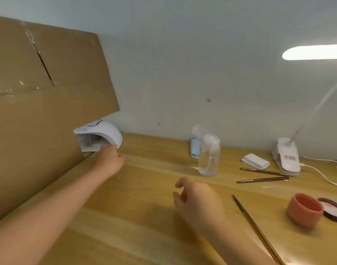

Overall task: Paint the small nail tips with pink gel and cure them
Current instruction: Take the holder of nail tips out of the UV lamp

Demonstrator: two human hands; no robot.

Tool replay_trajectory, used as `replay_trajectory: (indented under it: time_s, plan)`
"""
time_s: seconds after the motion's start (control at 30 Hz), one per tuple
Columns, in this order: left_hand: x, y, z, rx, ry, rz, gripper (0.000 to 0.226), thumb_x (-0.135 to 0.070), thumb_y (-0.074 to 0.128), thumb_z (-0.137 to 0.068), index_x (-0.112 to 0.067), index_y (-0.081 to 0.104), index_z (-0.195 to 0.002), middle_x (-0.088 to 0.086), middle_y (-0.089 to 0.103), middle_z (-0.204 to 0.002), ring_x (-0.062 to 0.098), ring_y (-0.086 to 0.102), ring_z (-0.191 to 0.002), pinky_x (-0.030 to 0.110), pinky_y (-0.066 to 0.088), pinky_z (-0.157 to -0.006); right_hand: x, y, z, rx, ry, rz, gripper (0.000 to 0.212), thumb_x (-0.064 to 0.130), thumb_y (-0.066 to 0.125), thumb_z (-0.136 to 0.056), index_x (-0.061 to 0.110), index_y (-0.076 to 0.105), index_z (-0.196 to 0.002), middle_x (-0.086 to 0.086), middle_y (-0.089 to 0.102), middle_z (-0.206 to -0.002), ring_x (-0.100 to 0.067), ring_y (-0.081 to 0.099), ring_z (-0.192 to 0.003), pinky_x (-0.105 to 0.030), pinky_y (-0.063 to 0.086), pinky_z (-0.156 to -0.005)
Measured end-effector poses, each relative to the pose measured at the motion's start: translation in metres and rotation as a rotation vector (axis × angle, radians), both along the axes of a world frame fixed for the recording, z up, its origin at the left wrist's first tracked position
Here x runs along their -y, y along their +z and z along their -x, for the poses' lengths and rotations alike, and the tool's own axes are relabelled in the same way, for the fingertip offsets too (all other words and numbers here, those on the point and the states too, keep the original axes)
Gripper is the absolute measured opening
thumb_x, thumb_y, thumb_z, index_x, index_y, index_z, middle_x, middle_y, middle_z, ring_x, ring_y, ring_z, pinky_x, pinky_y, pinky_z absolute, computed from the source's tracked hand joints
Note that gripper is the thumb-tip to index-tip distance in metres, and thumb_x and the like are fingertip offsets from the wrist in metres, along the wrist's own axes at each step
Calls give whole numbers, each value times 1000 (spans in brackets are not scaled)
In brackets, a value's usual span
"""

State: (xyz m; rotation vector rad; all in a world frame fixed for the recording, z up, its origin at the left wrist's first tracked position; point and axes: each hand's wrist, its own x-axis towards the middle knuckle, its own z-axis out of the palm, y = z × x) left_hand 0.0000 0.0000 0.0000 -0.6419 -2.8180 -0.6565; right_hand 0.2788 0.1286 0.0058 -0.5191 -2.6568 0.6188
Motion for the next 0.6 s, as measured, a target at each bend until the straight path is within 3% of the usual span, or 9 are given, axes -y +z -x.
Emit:
replay_trajectory:
  time_s: [0.1,0.2,0.3,0.47,0.53,0.6]
  plan:
    - [7,0,42,13,144,14,37,-3,48,-91,5,47,-128,24,46,-132,38,52,-113,43,46,-91,1,-16,8,16,-46,-60,26,43,42,-94,33,49,-117,11,64,-90,-11,62,-87,-30,52,-71]
    - [12,-2,74,116,280,6,49,-5,49,-93,2,38,-140,23,44,-138,39,53,-117,47,48,-95,2,-28,7,-24,-35,-125,24,49,38,-93,36,49,-110,12,60,-82,-9,61,-78,-27,50,-66]
    - [15,-7,102,152,353,16,54,-9,52,-93,-1,34,-143,22,44,-141,39,50,-123,47,47,-98,-2,-33,6,-46,-70,-175,23,53,36,-91,38,47,-105,13,53,-74,-6,52,-69,-19,39,-56]
    - [7,-13,129,168,455,59,67,-9,55,-94,5,18,-149,21,39,-146,37,44,-131,47,42,-100,1,-27,8,13,-103,-194,25,57,34,-90,41,45,-107,17,48,-77,-1,47,-74,-16,43,-64]
    - [2,-19,133,148,488,15,67,-10,55,-94,5,18,-149,22,44,-142,39,48,-127,48,44,-98,5,-23,8,15,-116,-160,20,56,46,-87,41,51,-100,17,51,-72,1,53,-72,-17,46,-60]
    - [-4,-23,136,135,516,-61,62,-11,53,-96,4,22,-148,24,48,-138,40,51,-123,49,46,-95,5,-23,10,-22,-92,-163,23,43,79,-64,35,60,-76,16,47,-52,-2,54,-49,-22,44,-39]
